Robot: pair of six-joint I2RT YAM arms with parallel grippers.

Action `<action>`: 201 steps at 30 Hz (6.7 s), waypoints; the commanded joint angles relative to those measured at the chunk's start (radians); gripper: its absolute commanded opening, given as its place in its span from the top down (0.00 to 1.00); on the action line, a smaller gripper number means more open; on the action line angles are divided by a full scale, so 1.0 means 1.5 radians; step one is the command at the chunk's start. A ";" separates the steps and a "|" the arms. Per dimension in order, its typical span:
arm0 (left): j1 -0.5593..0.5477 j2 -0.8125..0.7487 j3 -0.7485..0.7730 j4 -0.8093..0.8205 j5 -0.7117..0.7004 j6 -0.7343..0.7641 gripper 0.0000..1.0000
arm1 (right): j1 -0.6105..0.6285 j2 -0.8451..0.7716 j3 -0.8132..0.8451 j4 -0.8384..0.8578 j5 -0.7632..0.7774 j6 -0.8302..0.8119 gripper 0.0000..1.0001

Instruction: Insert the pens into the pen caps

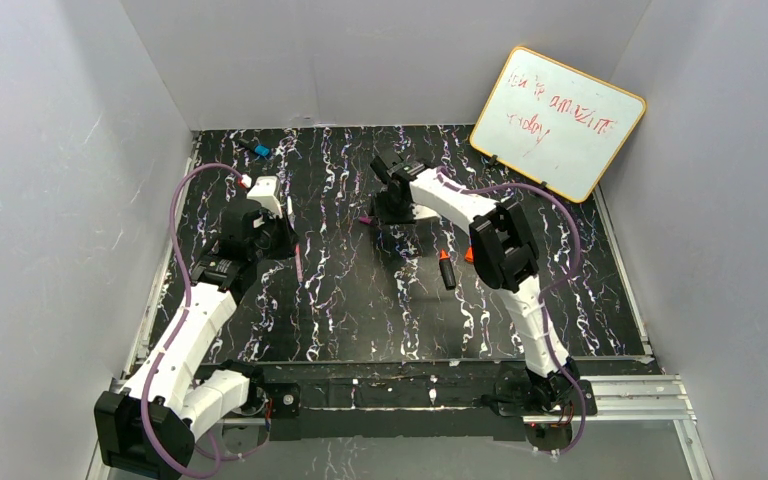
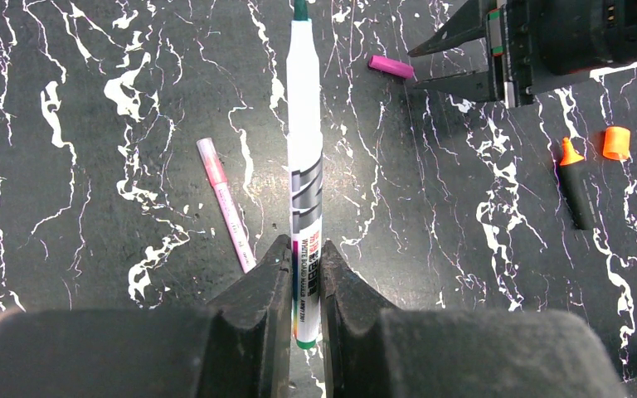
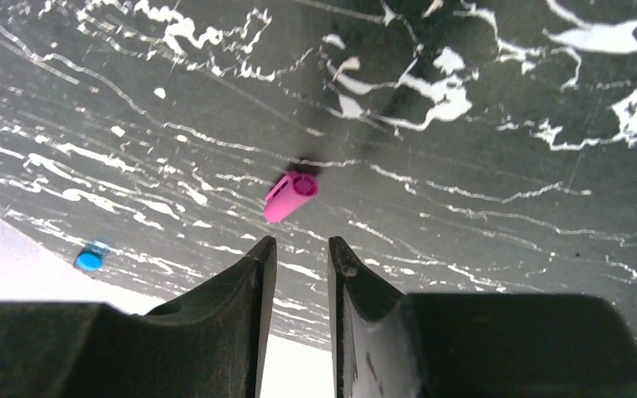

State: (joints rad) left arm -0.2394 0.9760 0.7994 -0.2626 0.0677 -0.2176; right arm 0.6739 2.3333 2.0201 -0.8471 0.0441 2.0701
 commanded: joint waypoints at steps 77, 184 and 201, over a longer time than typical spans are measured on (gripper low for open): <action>-0.038 -0.001 -0.118 0.381 0.540 -0.113 1.00 | 0.068 -0.644 -0.426 0.540 -0.234 -1.186 0.89; -0.047 -0.013 -0.114 0.361 0.562 -0.085 1.00 | 0.068 -0.573 -0.433 0.478 -0.297 -1.180 0.87; -0.046 -0.026 -0.123 0.387 0.561 -0.089 1.00 | 0.069 -0.591 -0.472 0.517 -0.273 -1.172 0.87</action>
State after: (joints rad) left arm -0.3061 0.9844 0.5938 0.2321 0.8902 -0.3634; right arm 0.7731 1.4704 1.3350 -0.0559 -0.3912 0.3183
